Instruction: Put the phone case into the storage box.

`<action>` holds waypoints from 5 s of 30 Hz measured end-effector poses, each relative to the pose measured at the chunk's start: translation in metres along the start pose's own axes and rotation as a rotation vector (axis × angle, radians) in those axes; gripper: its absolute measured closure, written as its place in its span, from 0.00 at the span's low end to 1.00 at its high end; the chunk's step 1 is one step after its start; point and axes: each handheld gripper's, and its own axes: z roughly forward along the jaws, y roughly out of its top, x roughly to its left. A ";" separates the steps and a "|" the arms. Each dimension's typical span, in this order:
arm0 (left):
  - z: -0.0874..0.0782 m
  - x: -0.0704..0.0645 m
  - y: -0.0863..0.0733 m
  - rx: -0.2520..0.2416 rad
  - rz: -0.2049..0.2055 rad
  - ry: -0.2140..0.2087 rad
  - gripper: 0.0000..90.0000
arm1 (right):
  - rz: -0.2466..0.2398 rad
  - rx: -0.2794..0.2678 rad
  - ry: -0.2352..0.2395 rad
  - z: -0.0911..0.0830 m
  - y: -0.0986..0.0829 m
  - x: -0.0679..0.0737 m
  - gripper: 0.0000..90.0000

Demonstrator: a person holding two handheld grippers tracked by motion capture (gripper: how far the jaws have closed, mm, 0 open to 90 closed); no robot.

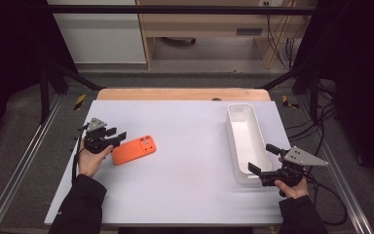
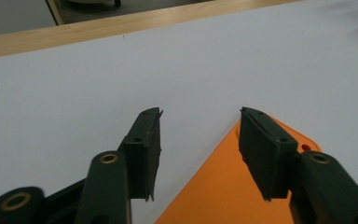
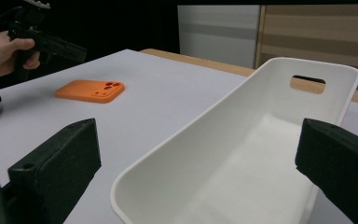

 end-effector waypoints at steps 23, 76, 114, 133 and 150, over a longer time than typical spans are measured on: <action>0.016 0.013 -0.014 0.125 -0.014 0.060 0.96 | -0.001 0.003 -0.002 0.000 -0.001 0.000 0.00; 0.007 -0.004 -0.029 0.251 0.026 0.034 1.00 | 0.010 -0.004 0.003 -0.002 0.001 -0.001 0.00; -0.025 -0.025 -0.021 0.122 0.066 -0.022 0.77 | 0.005 -0.006 0.001 -0.003 0.001 -0.002 0.00; -0.041 -0.054 0.009 0.010 0.118 -0.133 0.29 | 0.004 0.000 0.001 -0.003 0.000 -0.001 0.00; -0.044 -0.071 0.029 -0.003 0.167 -0.141 0.00 | 0.001 0.002 0.000 -0.003 0.000 -0.002 0.00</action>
